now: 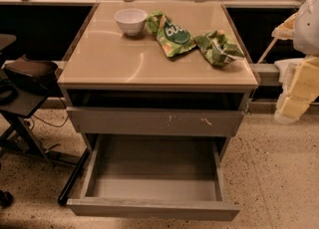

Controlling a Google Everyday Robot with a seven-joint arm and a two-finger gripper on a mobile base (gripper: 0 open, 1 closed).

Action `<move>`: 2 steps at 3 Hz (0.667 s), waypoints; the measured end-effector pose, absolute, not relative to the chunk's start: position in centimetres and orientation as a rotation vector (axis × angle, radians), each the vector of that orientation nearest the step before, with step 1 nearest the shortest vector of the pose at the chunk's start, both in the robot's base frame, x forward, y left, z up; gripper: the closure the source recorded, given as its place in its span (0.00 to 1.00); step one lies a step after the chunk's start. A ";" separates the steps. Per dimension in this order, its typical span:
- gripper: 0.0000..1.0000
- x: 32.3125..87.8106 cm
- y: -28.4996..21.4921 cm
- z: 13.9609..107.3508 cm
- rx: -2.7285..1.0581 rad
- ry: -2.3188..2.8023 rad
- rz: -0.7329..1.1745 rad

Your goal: Close middle drawer

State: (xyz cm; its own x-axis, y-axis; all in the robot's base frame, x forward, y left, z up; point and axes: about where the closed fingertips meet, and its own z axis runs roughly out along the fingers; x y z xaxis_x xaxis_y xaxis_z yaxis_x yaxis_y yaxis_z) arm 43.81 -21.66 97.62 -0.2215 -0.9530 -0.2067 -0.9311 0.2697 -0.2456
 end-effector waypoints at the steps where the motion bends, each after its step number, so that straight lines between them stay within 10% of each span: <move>1: 0.00 43.8 -21.7 97.6 -1.725 2.232 -0.098; 2: 0.00 43.8 -21.1 97.5 -1.737 2.204 -0.093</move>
Offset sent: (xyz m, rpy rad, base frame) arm 0.0001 0.0115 -0.0085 0.0189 0.0009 0.0447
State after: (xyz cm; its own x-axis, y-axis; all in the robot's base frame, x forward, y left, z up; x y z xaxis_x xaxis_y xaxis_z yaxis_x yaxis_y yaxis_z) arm 43.83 -21.08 97.50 -0.2006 -0.9553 -0.2171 -0.9337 0.2535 -0.2529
